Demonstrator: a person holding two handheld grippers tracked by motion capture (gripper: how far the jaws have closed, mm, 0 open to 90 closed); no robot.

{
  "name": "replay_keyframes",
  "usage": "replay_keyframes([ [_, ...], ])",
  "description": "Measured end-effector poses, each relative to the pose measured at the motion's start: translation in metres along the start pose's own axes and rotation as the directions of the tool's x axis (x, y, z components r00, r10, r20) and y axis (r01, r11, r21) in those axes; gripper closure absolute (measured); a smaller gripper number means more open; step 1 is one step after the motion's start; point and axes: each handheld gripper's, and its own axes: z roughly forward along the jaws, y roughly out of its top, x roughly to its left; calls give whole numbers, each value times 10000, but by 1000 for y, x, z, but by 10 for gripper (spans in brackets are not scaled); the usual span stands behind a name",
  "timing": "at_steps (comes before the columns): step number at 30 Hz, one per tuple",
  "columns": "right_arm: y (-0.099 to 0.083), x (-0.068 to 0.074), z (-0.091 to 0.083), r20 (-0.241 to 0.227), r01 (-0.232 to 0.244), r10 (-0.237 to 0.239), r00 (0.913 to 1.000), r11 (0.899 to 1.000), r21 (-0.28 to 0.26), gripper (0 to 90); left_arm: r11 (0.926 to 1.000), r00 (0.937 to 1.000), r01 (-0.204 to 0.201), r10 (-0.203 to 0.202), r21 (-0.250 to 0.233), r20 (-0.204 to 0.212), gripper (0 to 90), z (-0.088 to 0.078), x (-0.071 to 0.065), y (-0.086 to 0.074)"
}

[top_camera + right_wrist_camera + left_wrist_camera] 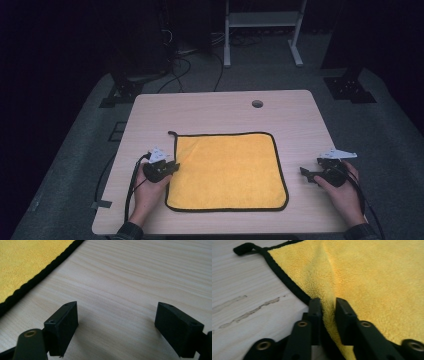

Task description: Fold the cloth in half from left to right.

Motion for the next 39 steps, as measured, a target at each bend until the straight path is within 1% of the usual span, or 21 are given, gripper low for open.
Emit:
replay_keyframes([
  [3,0,0,0,-1,1,-1,10000,10000,1,177,9994,9993,339,-338,-14,157,836,0,0,0],
  [6,0,0,0,-8,-15,15,10000,10000,12,177,9982,9977,605,-604,-18,299,851,0,2,0],
  [7,0,0,0,-8,-17,17,10000,10000,12,176,9971,9964,767,-766,-16,369,854,0,4,0],
  [9,0,0,0,-10,-15,15,10000,10000,12,177,9957,9943,928,-930,56,528,856,-1,6,0],
  [13,0,0,0,-10,-16,16,10000,10000,12,177,9951,9935,986,-983,-25,571,856,-6,9,2],
  [16,0,0,0,-13,-32,32,10000,10000,7,176,9955,9946,941,-936,-92,452,856,-10,12,3],
  [24,0,0,0,-51,41,-41,10000,10000,3,176,9926,9928,1196,-1196,-227,15,855,-23,28,1],
  [30,0,0,0,-70,51,-51,10000,10000,8,173,9896,9892,1429,-1434,-162,-290,855,-30,39,-4],
  [32,0,0,0,-69,50,-50,10000,10000,8,173,9900,9892,1408,-1411,-100,-389,855,-33,44,-6],
  [33,0,0,0,-71,53,-53,10000,10000,9,173,9885,9875,1505,-1509,-118,-461,855,-34,45,-6],
  [34,0,0,0,-73,52,-52,10000,10000,10,173,9892,9879,1464,-1465,-60,-501,855,-36,47,-7],
  [39,0,0,0,-81,53,-53,10000,10000,14,173,9862,9826,1656,-1653,-33,-853,855,-43,57,-12],
])
